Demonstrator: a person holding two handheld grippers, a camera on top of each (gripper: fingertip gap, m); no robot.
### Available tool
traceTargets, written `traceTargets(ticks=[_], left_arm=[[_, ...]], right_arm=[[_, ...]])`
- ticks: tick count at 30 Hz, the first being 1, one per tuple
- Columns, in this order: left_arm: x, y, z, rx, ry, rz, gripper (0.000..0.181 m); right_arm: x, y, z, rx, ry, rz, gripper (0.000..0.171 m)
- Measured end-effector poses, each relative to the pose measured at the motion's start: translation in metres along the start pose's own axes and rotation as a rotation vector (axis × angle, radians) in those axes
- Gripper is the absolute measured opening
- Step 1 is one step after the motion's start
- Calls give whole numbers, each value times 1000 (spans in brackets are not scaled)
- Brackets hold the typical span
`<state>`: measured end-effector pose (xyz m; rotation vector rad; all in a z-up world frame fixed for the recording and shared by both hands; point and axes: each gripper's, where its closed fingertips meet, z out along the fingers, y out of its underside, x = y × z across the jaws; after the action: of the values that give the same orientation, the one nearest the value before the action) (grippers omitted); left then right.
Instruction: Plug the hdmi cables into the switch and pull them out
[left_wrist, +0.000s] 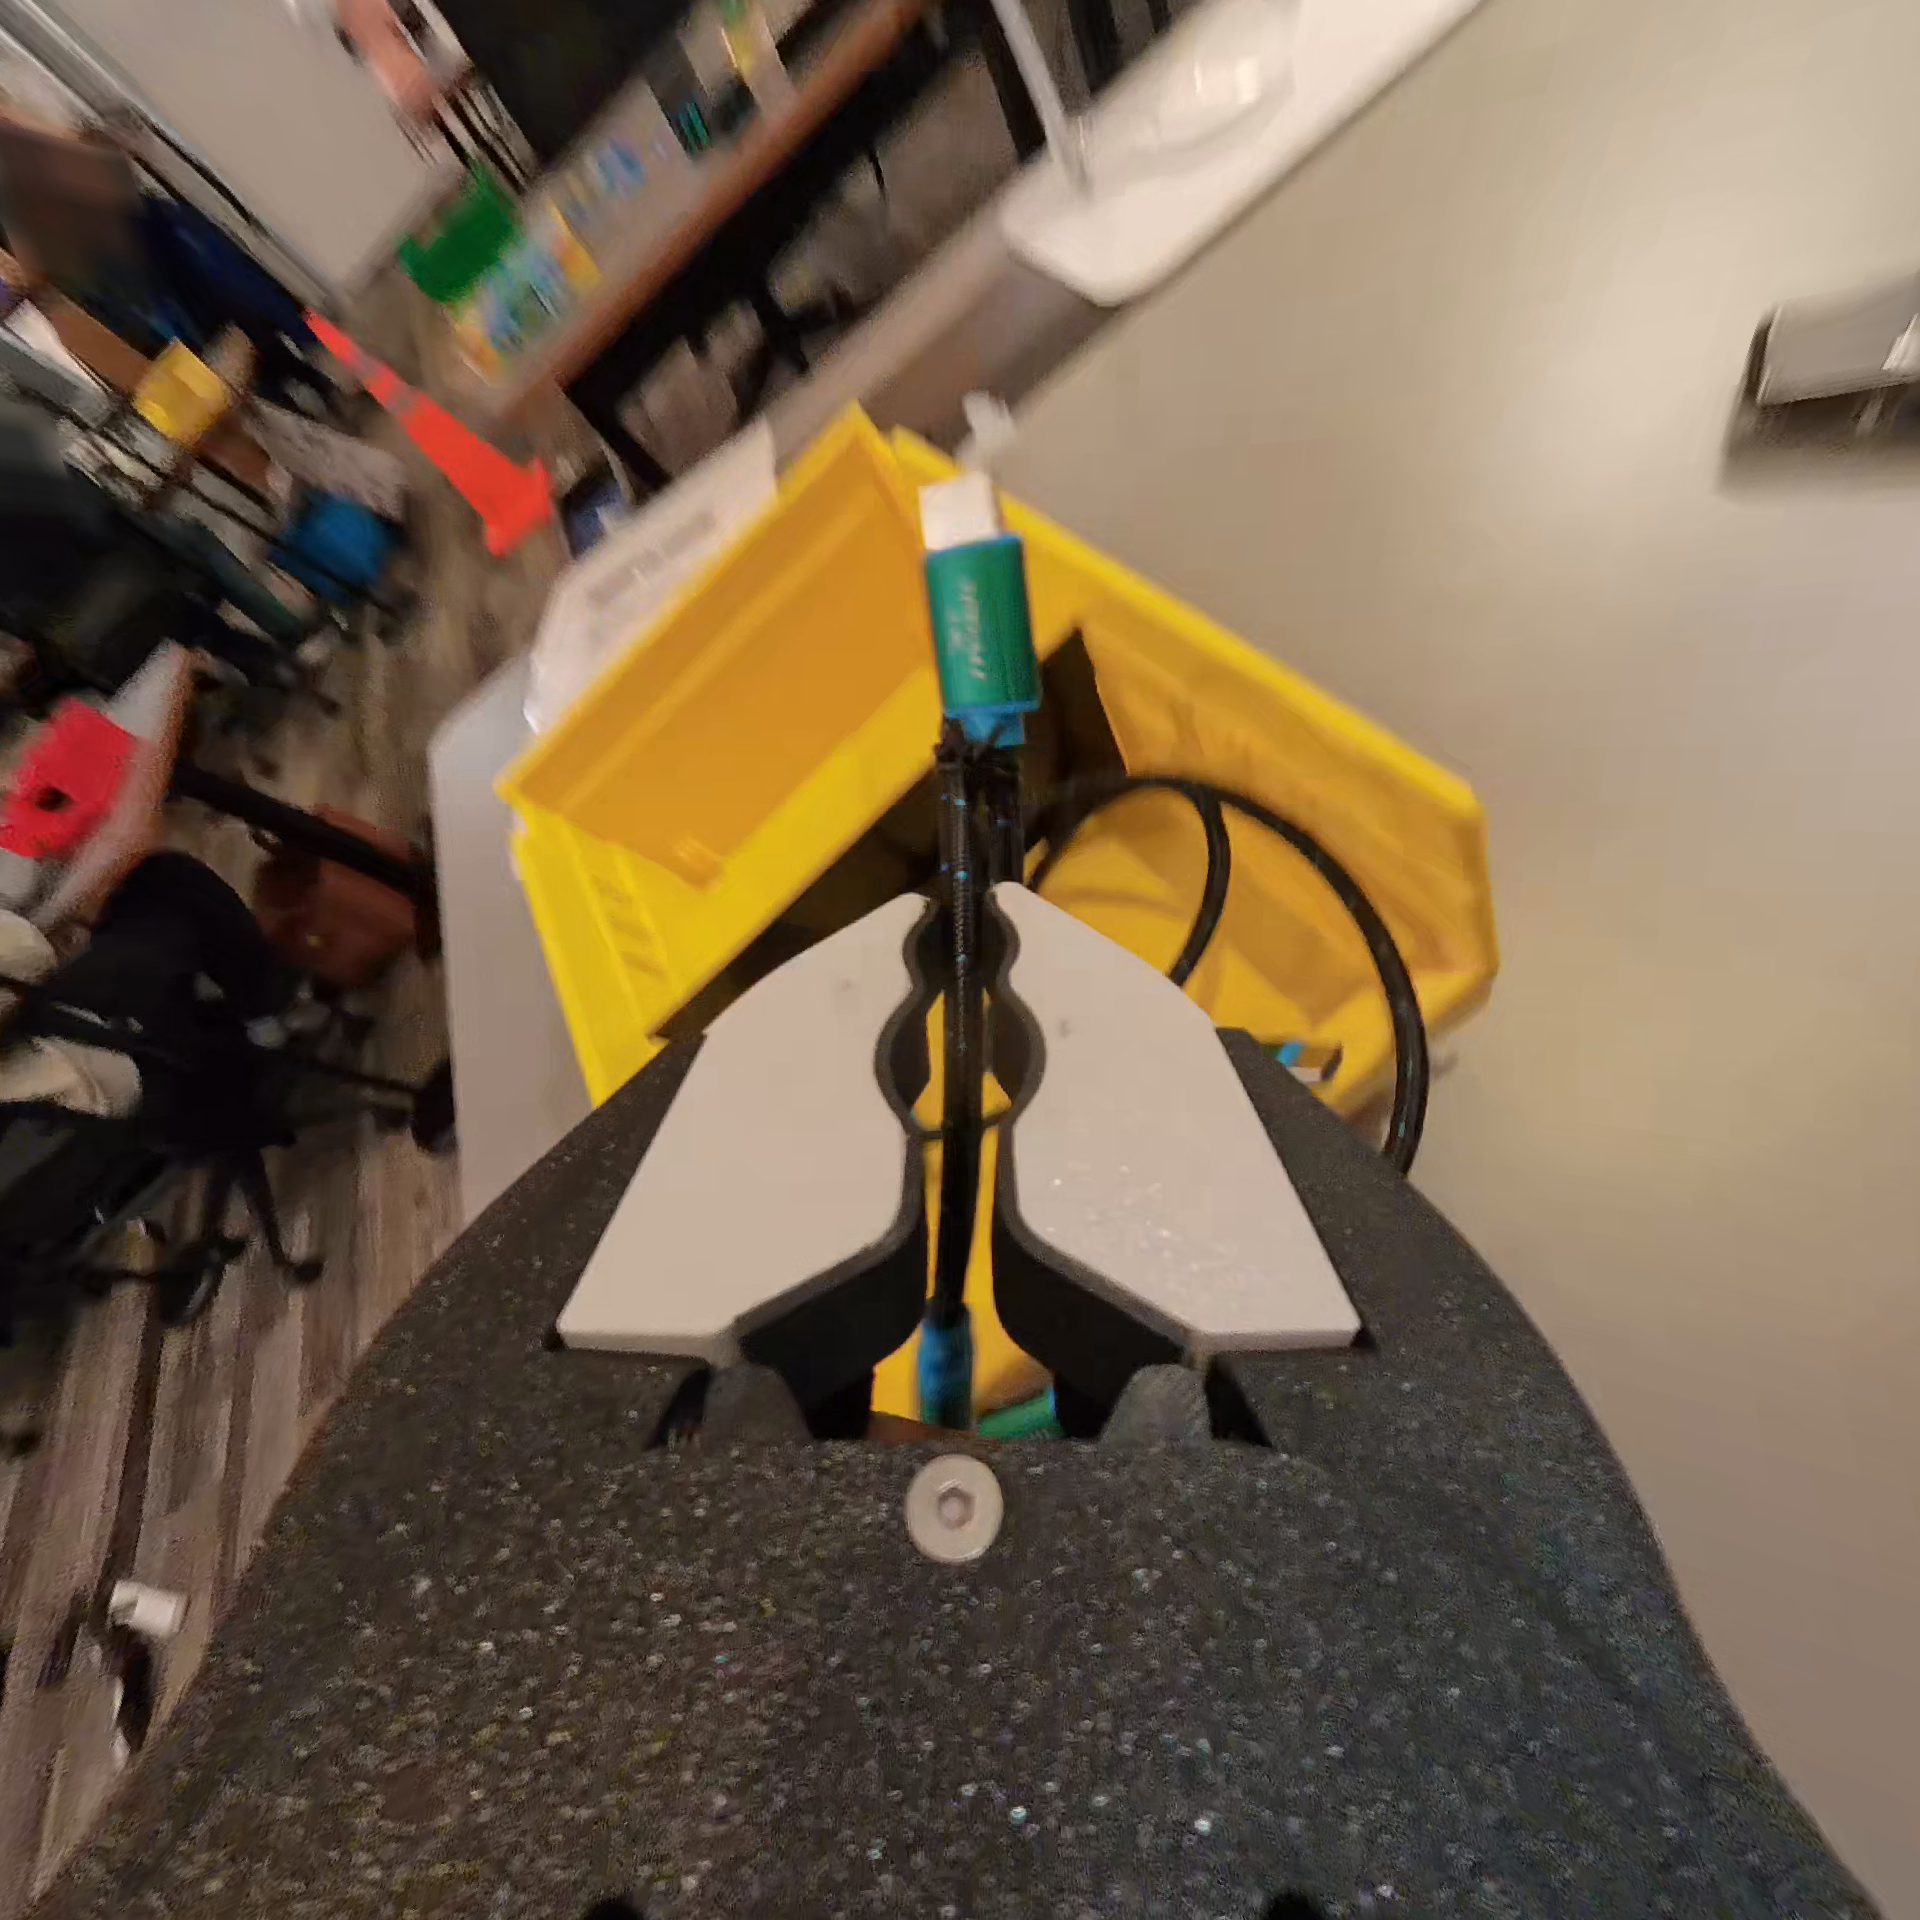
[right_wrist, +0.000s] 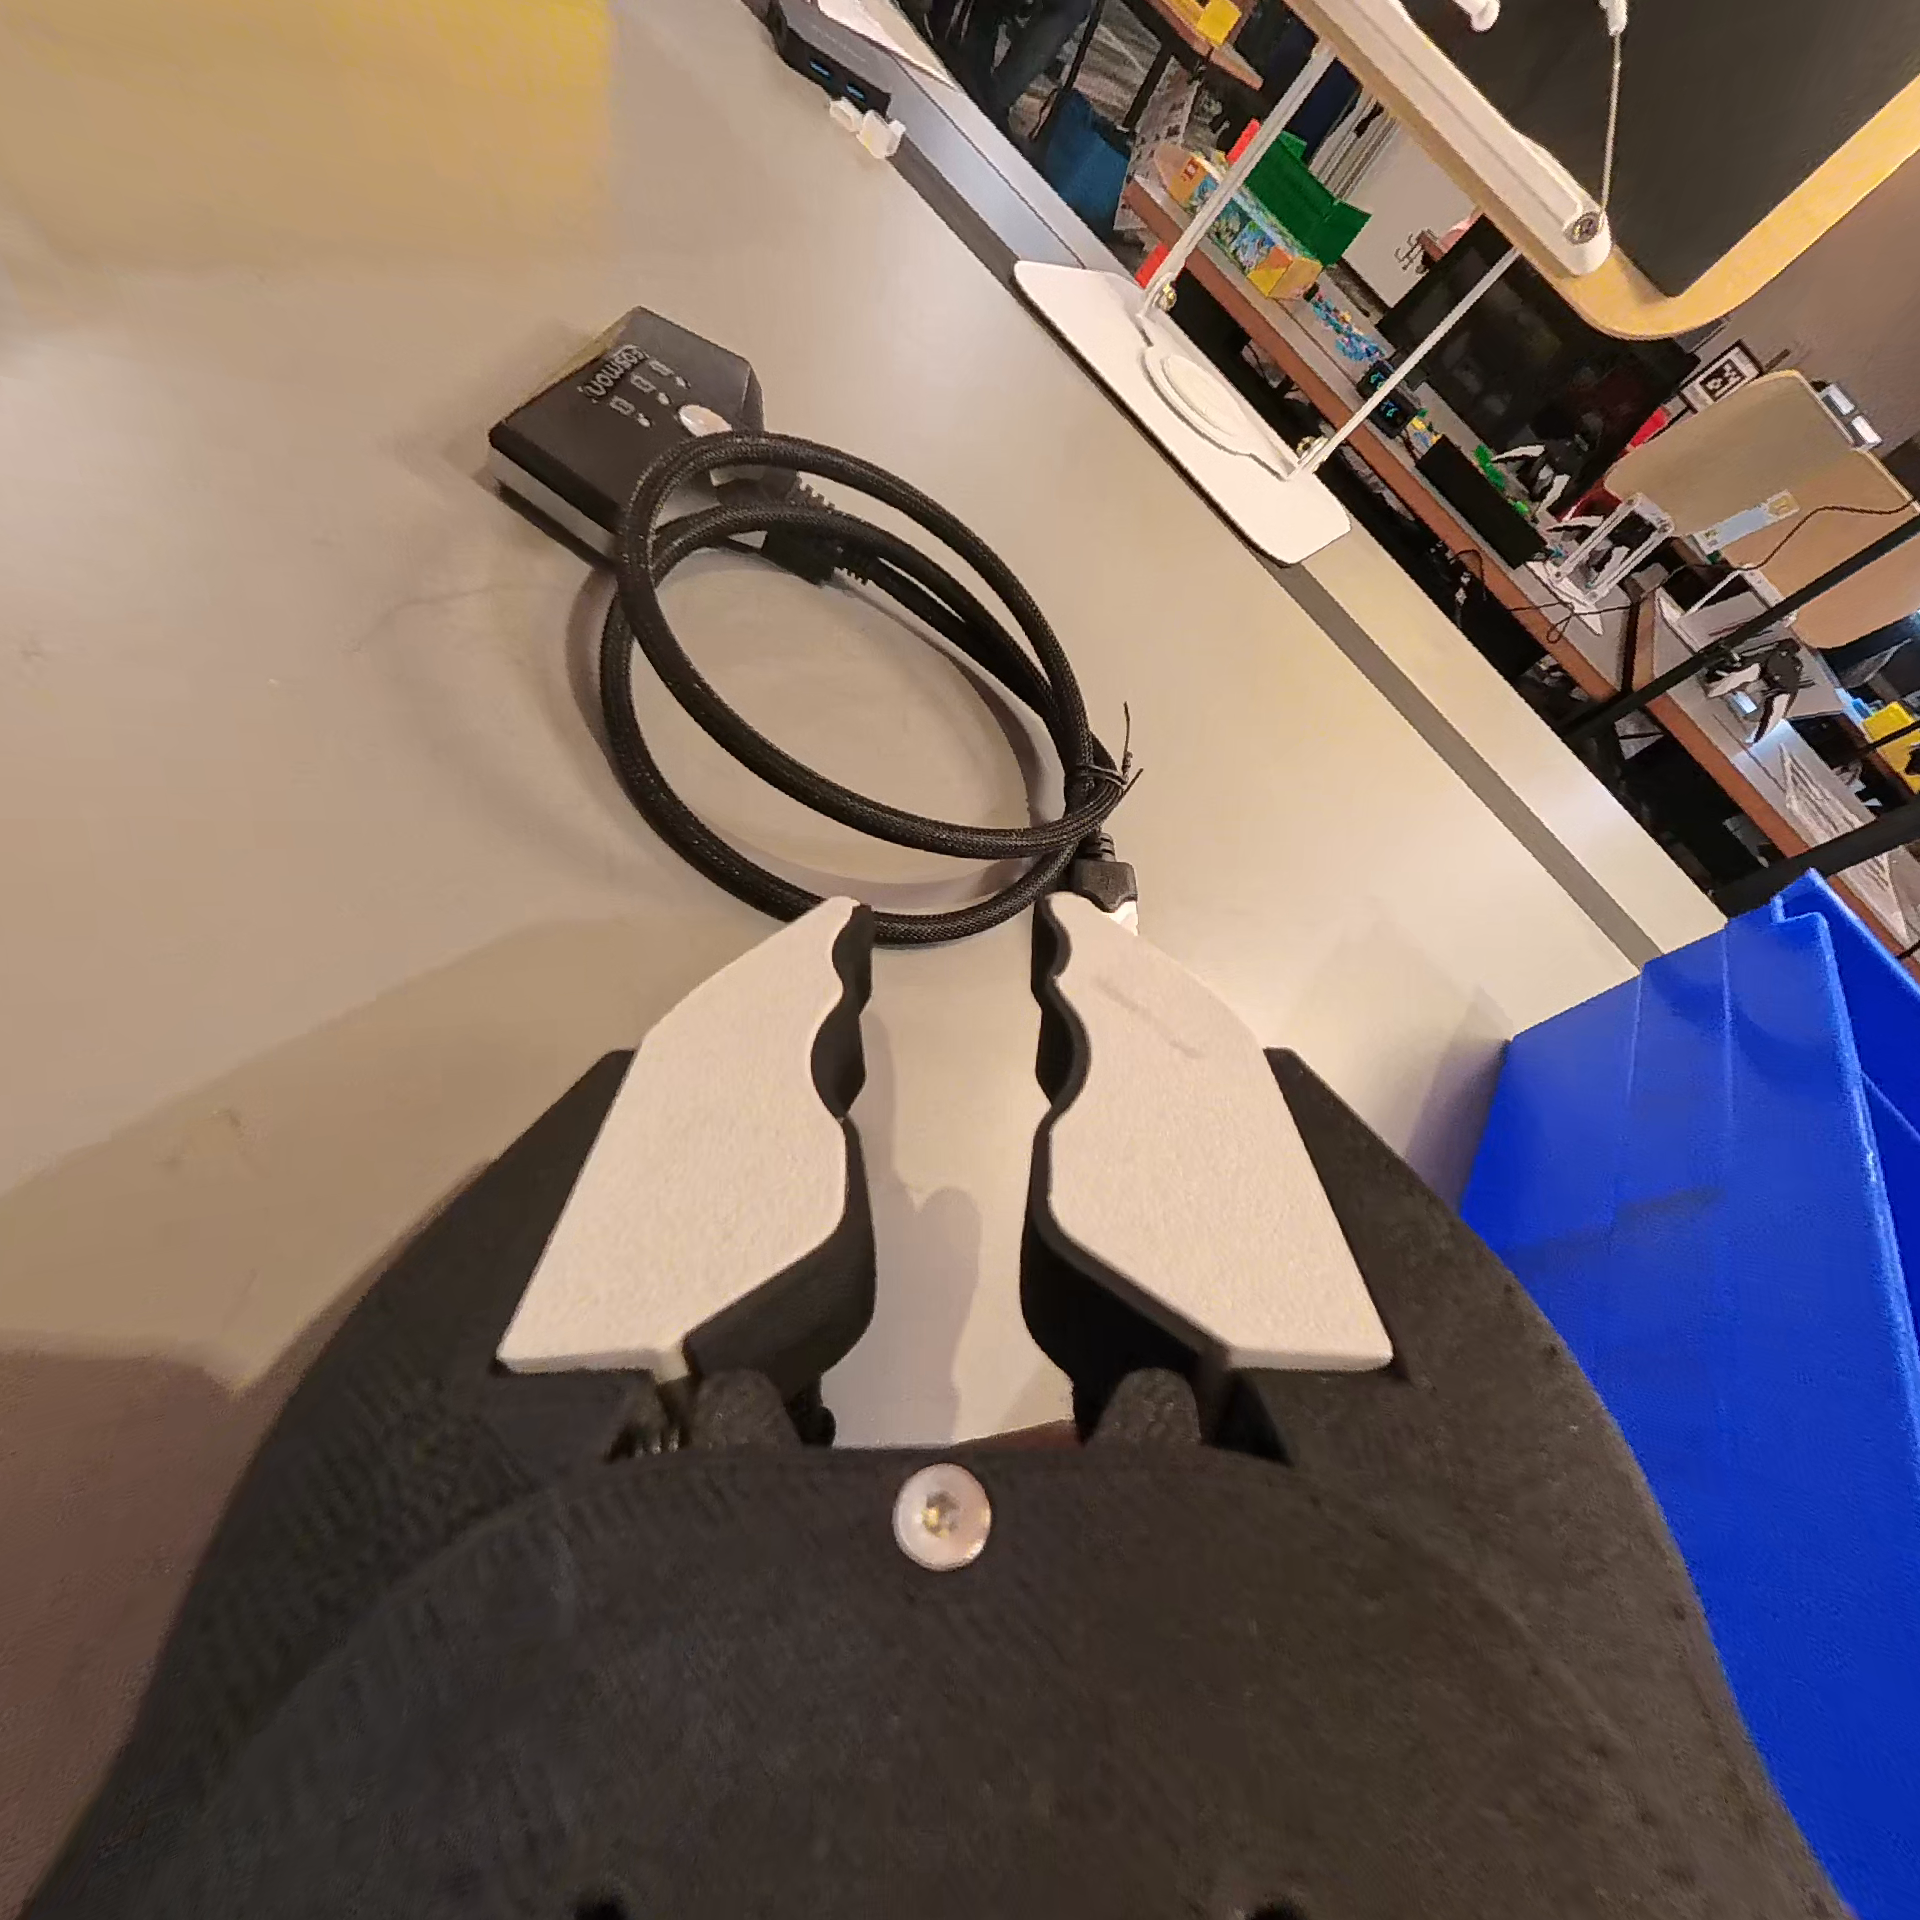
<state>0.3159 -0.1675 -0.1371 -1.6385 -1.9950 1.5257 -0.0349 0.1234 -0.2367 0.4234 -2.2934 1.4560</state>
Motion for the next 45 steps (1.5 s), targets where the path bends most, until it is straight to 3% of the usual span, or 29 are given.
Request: traceTargets(ticks=[1, 7, 12, 16, 23, 32, 35, 37, 45], left_arm=[[-3, -14, -7, 59, -24, 2, 6], [12, -97, -42, 363, -47, 18, 6], [91, -164, -49, 593, 133, 100, 6], [167, -192, -17, 646, 286, 174, 6], [273, -162, 52, 682, 469, 254, 6], [333, -94, 39, 593, 738, 518, 7], [345, -72, 36, 531, 810, 586, 11], [340, -71, 40, 523, 763, 588, 9], [316, -75, 36, 509, 796, 405, 54]], right_arm=[[0, 0, 0, 0, 1, -1, 30], [0, 0, 0, 4, 0, 2, 30], [1, -2, -2, 15, 2, 12, 30], [5, -5, -5, 48, 12, 30, 29], [11, -11, -13, 116, 7, 91, 29], [12, -12, -14, 127, 3, 104, 29], [12, -12, -15, 125, 8, 98, 29], [11, -11, -14, 119, 8, 91, 29], [-1, -4, -5, 47, -60, 59, 36]])
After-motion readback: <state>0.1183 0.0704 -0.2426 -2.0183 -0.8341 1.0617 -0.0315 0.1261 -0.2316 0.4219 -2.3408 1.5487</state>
